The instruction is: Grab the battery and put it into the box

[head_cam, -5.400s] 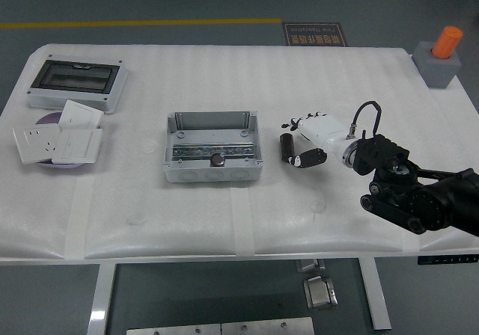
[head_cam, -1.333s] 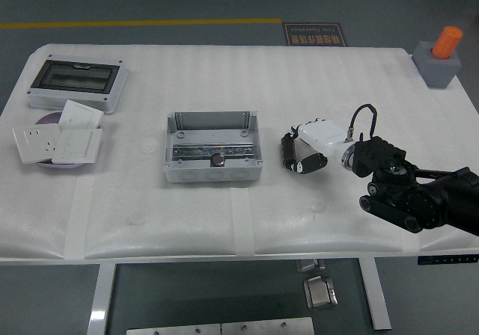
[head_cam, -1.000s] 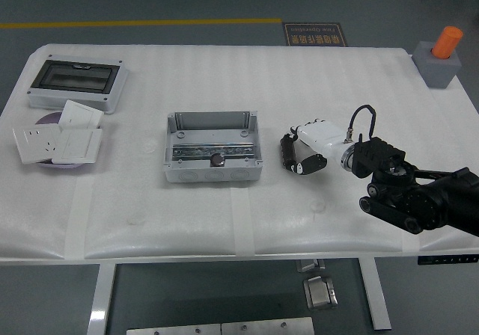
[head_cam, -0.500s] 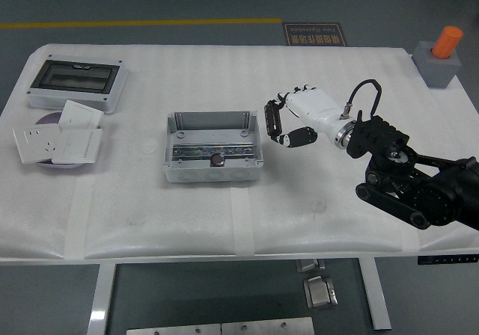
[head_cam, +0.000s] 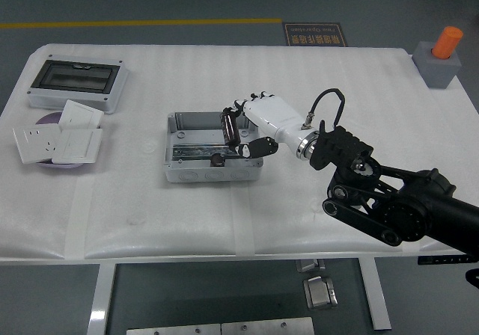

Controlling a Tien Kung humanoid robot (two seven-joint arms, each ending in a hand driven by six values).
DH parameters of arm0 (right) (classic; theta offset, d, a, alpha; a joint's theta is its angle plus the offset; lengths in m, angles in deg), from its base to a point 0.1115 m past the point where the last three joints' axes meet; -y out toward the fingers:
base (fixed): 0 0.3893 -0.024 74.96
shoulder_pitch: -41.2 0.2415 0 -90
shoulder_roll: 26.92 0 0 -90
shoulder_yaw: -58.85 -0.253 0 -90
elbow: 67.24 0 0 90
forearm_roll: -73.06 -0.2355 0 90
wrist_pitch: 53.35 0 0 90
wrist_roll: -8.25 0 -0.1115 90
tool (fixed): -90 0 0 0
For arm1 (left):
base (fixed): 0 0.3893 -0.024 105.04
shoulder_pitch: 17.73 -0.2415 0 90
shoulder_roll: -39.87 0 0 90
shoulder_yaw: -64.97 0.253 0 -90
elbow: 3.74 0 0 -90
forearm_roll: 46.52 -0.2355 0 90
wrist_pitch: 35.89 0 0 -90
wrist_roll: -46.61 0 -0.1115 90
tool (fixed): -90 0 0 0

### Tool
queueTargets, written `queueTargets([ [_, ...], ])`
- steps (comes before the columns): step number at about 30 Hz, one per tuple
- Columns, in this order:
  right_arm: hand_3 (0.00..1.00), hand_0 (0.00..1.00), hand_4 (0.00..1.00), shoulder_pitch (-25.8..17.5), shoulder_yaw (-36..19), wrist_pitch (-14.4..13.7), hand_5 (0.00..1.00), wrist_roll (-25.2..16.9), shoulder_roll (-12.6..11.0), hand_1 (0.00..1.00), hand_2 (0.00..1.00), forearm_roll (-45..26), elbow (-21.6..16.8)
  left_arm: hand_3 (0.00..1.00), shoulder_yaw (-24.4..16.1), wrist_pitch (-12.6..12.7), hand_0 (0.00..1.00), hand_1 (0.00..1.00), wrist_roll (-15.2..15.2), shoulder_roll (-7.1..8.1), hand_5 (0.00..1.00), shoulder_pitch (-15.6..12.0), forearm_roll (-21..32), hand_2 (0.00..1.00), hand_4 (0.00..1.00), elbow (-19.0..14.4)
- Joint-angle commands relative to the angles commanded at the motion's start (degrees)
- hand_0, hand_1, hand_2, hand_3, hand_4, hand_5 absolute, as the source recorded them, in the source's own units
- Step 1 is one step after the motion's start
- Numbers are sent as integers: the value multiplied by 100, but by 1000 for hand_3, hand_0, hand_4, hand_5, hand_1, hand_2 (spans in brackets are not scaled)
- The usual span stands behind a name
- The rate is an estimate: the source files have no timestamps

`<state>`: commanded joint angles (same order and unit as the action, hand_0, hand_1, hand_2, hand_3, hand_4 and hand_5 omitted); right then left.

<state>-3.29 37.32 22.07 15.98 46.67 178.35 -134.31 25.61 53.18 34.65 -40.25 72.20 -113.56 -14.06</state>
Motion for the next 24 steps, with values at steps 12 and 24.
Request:
queueTargets([
  [12, 955, 998, 935, -32, 12, -20, 525, -23, -57, 922, 912, 32, 31, 618, 8, -14, 624, 643, -11, 18, 554, -6, -20, 509, 566, 0],
  [24, 973, 998, 998, -91, -164, -41, 583, -14, -192, 926, 914, 88, -129, 617, -13, -26, 624, 643, -36, 31, 548, -9, -35, 509, 568, 0],
])
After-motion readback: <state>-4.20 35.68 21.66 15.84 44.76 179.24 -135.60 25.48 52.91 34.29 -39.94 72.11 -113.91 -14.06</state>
